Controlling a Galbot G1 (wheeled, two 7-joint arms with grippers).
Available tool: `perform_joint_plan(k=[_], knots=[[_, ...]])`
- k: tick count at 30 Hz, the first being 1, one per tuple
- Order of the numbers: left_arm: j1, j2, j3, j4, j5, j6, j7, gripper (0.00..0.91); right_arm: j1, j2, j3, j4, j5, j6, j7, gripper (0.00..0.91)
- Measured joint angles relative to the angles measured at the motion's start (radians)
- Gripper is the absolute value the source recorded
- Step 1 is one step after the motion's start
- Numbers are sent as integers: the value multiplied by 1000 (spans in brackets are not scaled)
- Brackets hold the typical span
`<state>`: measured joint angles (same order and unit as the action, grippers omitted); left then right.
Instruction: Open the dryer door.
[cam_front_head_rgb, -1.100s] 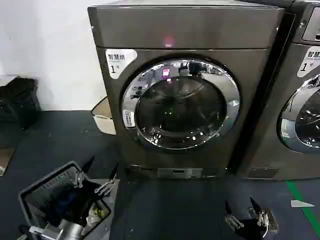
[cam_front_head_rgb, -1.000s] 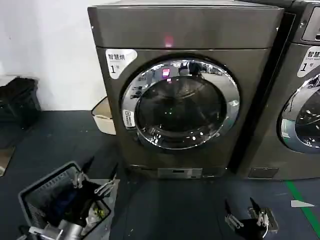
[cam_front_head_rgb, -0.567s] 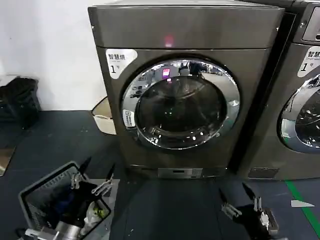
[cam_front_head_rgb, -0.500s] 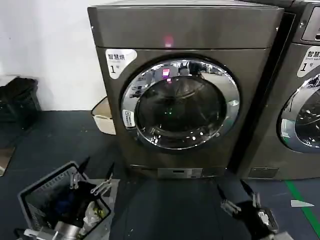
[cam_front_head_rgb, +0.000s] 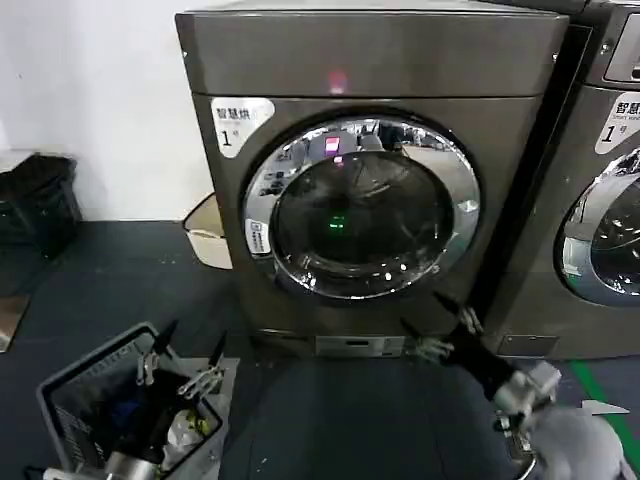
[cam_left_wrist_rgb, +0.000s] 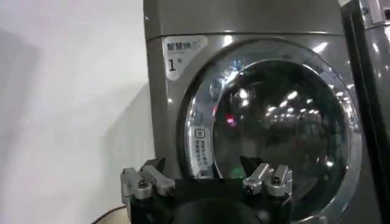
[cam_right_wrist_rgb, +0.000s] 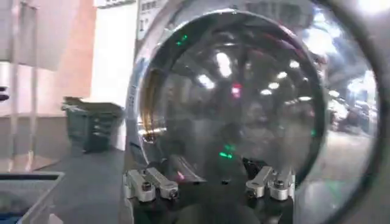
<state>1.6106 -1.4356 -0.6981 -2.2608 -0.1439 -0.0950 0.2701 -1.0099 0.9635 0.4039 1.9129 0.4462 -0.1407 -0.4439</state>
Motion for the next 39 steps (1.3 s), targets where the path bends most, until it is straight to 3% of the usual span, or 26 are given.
perform_joint_plan(k=[10,22,39], knots=[[25,-16,-9,-22,6,-2,3,907,248,35,-237,-155,20,13,-6,907],[50,-35,5,-34,41,-12,6,907,497,151,-427,-342,12,19,-14,907],[47,-29,-3,-44,48,-7,16,907,632,316,-517,-577,-28,52,-30,907]])
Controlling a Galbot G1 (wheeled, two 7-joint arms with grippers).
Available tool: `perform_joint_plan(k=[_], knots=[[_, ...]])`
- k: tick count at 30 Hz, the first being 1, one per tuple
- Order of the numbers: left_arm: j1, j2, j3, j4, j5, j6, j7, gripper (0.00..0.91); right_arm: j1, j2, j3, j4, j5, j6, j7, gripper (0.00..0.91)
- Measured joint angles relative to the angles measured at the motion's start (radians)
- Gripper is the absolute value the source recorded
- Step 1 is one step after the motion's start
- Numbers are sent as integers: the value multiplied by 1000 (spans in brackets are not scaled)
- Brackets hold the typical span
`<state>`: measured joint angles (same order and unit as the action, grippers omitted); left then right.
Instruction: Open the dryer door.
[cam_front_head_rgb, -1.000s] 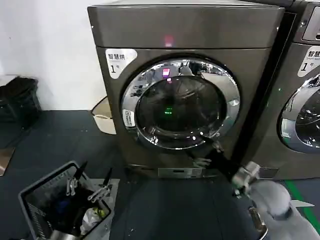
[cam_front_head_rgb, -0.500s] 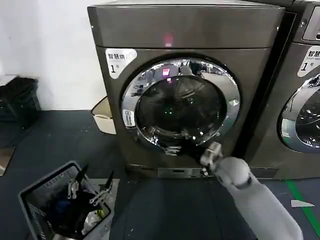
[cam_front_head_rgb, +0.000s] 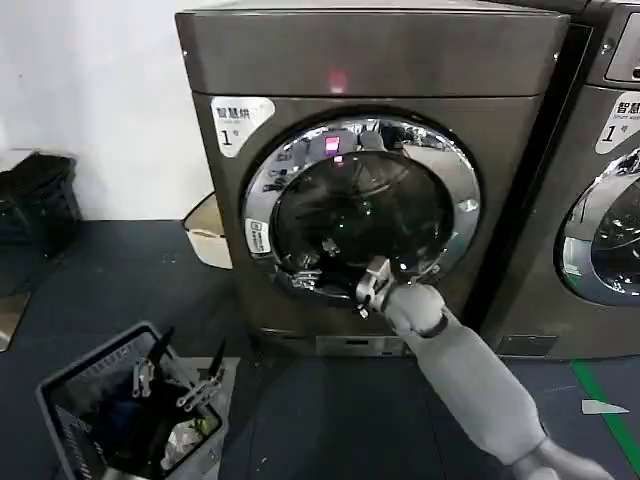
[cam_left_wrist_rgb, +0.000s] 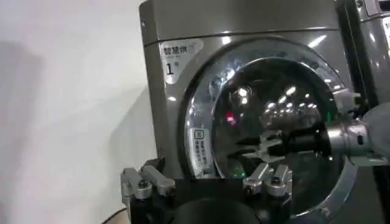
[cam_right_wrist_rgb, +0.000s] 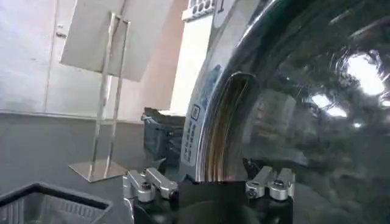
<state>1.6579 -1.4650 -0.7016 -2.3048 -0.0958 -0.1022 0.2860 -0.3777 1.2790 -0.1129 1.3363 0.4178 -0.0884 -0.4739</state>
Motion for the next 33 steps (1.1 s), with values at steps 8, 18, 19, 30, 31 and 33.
perform_joint_plan(k=[8,18,19,30,31,33], knots=[[-2,-3,-3,3,9,7,3,907,33,42,-22,-50,-6,0,-7,907],[-6,-5,-19,2,14,36,15,907,59,63,-30,-77,4,-7,-55,907],[-6,-5,-19,0,14,37,15,907,59,64,-31,-77,4,-9,-63,907],[-27,1,-27,10,59,18,6,907,42,32,-22,-31,11,-36,-150,907],[-31,5,-31,13,56,22,17,907,35,24,-20,-18,17,-41,-170,907],[-32,12,-39,17,33,37,50,907,23,10,-20,8,22,-44,-201,907]])
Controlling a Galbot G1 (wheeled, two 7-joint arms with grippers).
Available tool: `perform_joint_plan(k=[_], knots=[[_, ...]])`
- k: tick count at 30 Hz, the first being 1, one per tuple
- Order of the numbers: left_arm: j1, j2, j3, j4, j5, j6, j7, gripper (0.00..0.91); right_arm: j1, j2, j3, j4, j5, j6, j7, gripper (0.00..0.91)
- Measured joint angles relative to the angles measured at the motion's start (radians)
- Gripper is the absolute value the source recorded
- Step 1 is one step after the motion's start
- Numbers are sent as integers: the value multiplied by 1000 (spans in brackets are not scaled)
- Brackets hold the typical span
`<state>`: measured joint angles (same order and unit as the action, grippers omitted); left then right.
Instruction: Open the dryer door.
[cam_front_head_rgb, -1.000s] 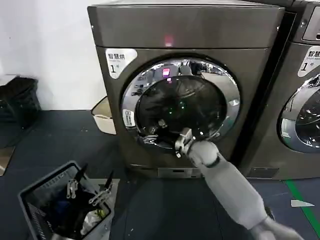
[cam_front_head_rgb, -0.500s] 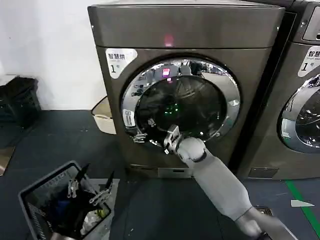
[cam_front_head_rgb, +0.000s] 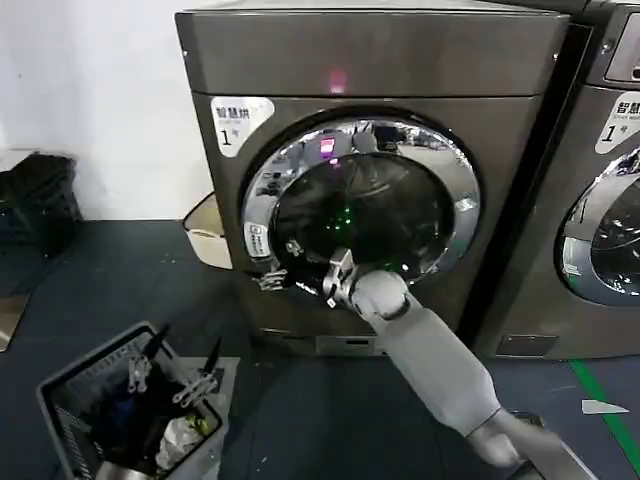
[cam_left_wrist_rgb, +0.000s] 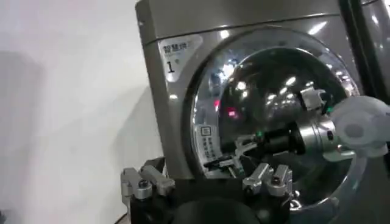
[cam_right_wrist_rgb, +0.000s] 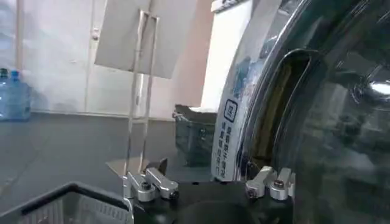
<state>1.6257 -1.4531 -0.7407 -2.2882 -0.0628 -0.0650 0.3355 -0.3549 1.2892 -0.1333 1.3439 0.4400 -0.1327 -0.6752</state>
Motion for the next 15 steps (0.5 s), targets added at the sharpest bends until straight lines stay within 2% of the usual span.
perform_joint_plan(k=[4,6,15], knots=[[-14,15,-21,12,-87,44,39,907,-21,-31,-2,57,11,-6,-41,907],[-22,29,-35,22,-133,84,9,907,-29,-45,4,78,23,-9,-61,907],[-52,120,-102,64,-219,83,0,907,-89,-133,56,189,85,-27,-222,907]])
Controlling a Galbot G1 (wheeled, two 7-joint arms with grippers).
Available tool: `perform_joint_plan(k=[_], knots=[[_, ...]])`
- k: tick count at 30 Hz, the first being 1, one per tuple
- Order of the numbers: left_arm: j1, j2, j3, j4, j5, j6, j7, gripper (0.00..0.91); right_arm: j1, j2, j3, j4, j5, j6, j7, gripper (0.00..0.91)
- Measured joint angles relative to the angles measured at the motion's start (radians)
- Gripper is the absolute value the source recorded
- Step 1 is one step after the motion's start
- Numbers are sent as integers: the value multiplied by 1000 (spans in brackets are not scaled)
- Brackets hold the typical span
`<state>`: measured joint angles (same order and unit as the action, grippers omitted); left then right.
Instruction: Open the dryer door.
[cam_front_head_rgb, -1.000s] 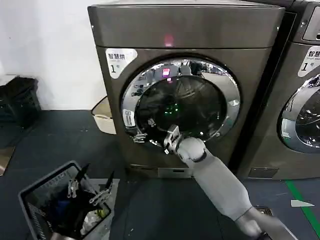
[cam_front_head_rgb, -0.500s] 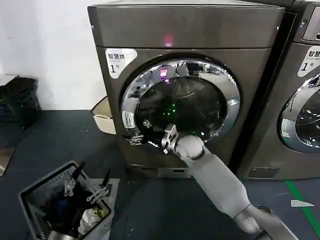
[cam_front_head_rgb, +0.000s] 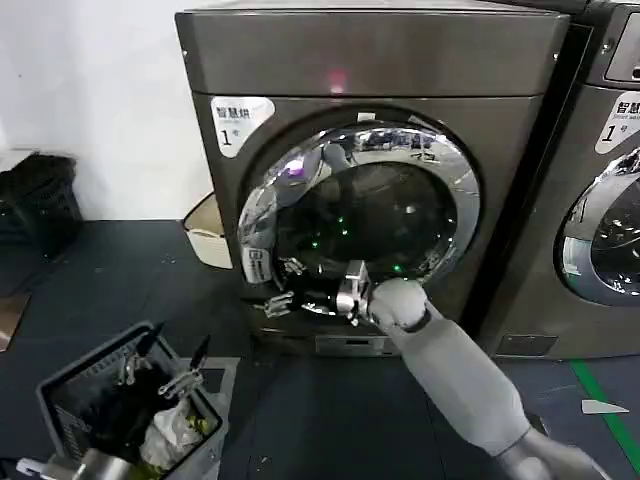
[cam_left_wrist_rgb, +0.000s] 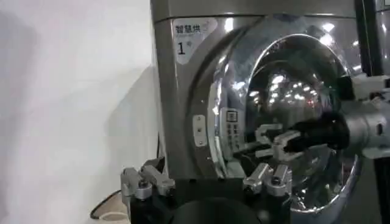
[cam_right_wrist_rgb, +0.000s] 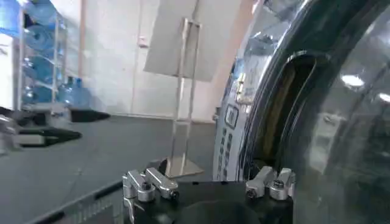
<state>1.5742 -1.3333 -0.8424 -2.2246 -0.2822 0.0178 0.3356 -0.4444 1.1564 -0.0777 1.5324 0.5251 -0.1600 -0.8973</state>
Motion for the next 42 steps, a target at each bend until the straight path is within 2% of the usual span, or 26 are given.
perform_joint_plan(k=[5,8,14,20,26,35,42], knots=[[-28,69,-21,34,-73,-16,-5,907,-43,-44,31,52,39,-2,-80,907],[-54,112,-21,63,-145,21,-40,907,-68,-70,50,75,36,7,-125,907],[-124,192,6,125,-252,30,-58,907,-127,-110,104,102,30,39,-257,907],[-203,275,47,186,-402,45,-68,907,-193,-139,159,99,35,44,-395,907],[-278,357,97,240,-480,44,-42,907,-254,-170,231,68,65,94,-499,907],[-366,495,218,278,-516,2,-6,907,-362,-229,355,67,40,134,-563,907],[-444,557,406,296,-519,-17,60,907,-459,-272,502,84,57,147,-563,907]])
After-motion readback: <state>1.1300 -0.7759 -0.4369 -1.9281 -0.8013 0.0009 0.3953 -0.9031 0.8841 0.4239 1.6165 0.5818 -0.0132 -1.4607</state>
